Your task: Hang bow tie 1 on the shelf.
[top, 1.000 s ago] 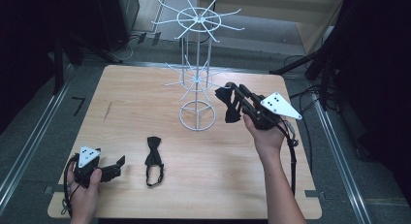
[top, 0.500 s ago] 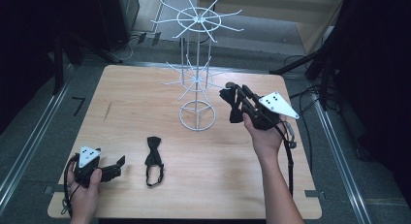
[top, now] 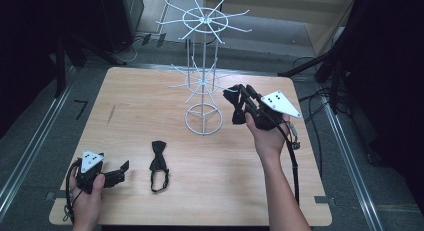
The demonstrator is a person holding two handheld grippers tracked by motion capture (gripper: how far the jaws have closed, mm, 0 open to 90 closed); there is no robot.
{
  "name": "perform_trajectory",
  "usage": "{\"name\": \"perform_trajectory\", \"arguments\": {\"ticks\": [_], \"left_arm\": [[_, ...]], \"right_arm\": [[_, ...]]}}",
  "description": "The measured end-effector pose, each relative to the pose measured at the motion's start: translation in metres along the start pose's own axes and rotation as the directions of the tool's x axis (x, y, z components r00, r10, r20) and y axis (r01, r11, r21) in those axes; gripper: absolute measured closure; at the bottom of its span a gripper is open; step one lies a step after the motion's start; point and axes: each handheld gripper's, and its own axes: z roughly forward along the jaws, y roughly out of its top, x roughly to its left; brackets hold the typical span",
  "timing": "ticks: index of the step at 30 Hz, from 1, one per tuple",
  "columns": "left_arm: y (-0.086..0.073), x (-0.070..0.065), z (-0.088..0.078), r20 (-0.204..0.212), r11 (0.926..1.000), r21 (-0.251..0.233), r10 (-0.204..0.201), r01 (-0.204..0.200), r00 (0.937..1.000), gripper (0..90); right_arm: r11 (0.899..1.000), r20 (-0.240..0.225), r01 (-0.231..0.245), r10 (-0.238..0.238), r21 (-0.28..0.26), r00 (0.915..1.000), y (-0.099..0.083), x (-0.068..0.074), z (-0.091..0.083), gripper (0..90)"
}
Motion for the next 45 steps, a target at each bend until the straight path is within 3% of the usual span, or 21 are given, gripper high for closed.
{"name": "perform_trajectory", "arguments": {"ticks": [16, 24, 30, 33, 37, 40, 41, 44, 45], "left_arm": [[0.0, 0.0, 0.0, -0.002, 1.0, 0.004, 0.004, -0.004, 1.0, 8.5], [0.0, -0.001, 0.0, -0.005, 0.9999, 0.006, 0.01, -0.01, 0.9999, 8.5], [0.0, -0.001, 0.0, -0.004, 1.0, 0.004, 0.008, -0.008, 1.0, 8.5], [0.0, -0.001, 0.0, -0.004, 0.9999, 0.004, 0.009, -0.009, 0.9999, 8.5], [0.0, 0.0, 0.0, -0.003, 1.0, 0.006, 0.006, -0.006, 1.0, 8.5], [0.0, -0.001, 0.0, -0.004, 1.0, 0.005, 0.005, -0.005, 1.0, 8.5], [0.0, -0.001, 0.0, -0.003, 1.0, 0.004, 0.009, -0.009, 1.0, 8.5], [0.0, 0.0, 0.0, -0.003, 1.0, 0.005, 0.006, -0.006, 1.0, 8.5], [0.0, 0.0, 0.0, -0.001, 1.0, 0.005, 0.005, -0.005, 1.0, 8.5]], "right_arm": [[0.999, -0.081, 0.027, -0.028, -0.018, 0.9963, -0.002, 0.011, -0.021, 78.8], [0.997, -0.158, 0.051, -0.059, -0.051, 0.9857, -0.001, 0.008, -0.033, 78.9], [0.996, -0.206, 0.016, -0.035, -0.09, 0.978, 0.003, 0.001, -0.037, 78.9], [0.996, -0.221, 0.025, -0.045, -0.09, 0.9742, 0.006, -0.003, -0.033, 78.8], [0.995, -0.277, 0.032, -0.058, -0.1, 0.9592, 0.009, -0.007, -0.024, 78.8], [0.997, -0.265, 0.03, -0.049, -0.077, 0.963, 0.009, -0.01, -0.018, 78.6], [0.998, -0.247, 0.026, -0.04, -0.059, 0.9682, 0.007, -0.015, -0.011, 78.5], [0.999, -0.254, 0.004, -0.016, -0.048, 0.9672, 0.003, -0.019, -0.005, 78.5], [0.999, -0.277, -0.029, 0.02, -0.03, 0.9608, -0.001, -0.023, 0.001, 78.5]]}}
